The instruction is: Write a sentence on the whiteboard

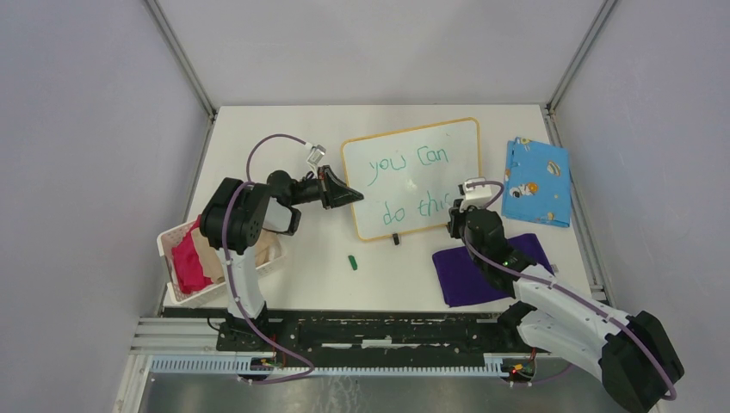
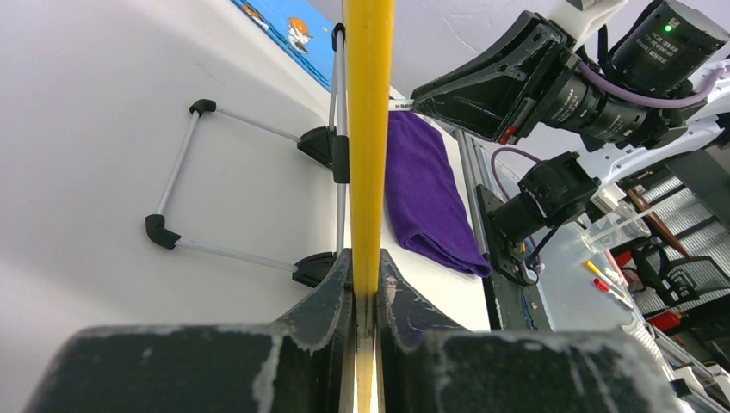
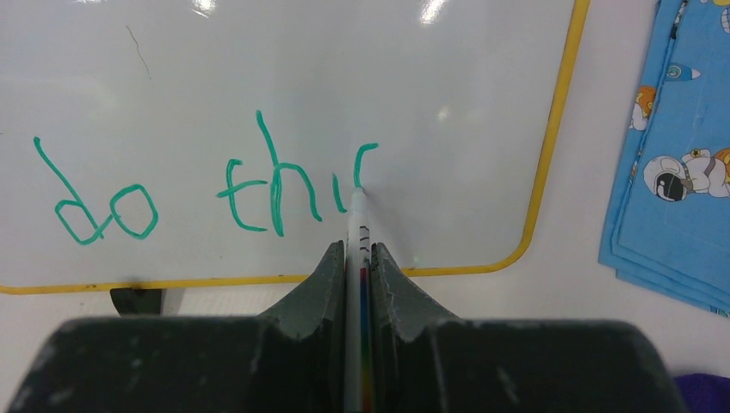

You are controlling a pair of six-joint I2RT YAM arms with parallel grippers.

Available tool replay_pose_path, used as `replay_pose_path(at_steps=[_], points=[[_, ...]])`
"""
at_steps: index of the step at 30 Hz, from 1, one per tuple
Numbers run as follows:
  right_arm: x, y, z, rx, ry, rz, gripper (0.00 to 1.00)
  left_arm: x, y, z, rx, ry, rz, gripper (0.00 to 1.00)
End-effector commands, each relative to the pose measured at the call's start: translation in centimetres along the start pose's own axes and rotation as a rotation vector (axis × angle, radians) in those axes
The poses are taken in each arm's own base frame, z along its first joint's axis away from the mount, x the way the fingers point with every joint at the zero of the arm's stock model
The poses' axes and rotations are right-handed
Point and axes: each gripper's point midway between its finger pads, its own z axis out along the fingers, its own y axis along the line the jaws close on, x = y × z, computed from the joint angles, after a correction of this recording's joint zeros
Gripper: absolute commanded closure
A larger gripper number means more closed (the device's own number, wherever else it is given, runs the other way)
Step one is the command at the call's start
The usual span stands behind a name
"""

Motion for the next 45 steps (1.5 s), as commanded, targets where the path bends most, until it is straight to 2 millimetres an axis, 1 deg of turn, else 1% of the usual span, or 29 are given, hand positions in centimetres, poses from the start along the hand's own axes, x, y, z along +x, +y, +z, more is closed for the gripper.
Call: replay_pose_path(at_steps=[1, 6, 14, 25, 39, 42, 45], points=[[0.4, -1.0, -0.2, 0.047, 0.0, 0.014, 1.0, 1.1, -0.6, 0.3, 0.045, 0.044, -0.008, 0.98], [0.8, -1.8, -0.2, 0.091, 0.024, -0.002, 1.0, 1.1, -0.6, 0.3, 0.045, 0.043, -0.005, 0.98], [2.0, -1.8, -0.2, 0.09, 0.061, -0.018, 1.0, 1.1, -0.6, 0.3, 0.044, 0.044, -0.008, 0.98], [2.8, -0.5, -0.3, 0.01, 0.092, -0.024, 1.0, 1.1, -0.5, 0.3, 0.043, 0.043, -0.009, 0.98], [1.7, 1.6, -0.3, -0.093, 0.069, 0.029, 1.0, 1.1, -0.5, 0.3, 0.043, 0.043, -0.009, 0.98], [1.2, 2.3, -0.4, -0.125, 0.048, 0.053, 1.0, 1.1, -0.5, 0.3, 0.043, 0.043, -0.01, 0.98], [0.4, 2.5, -0.6, -0.138, 0.028, 0.066, 1.0, 1.2, -0.5, 0.3, 0.042, 0.043, -0.011, 0.98]])
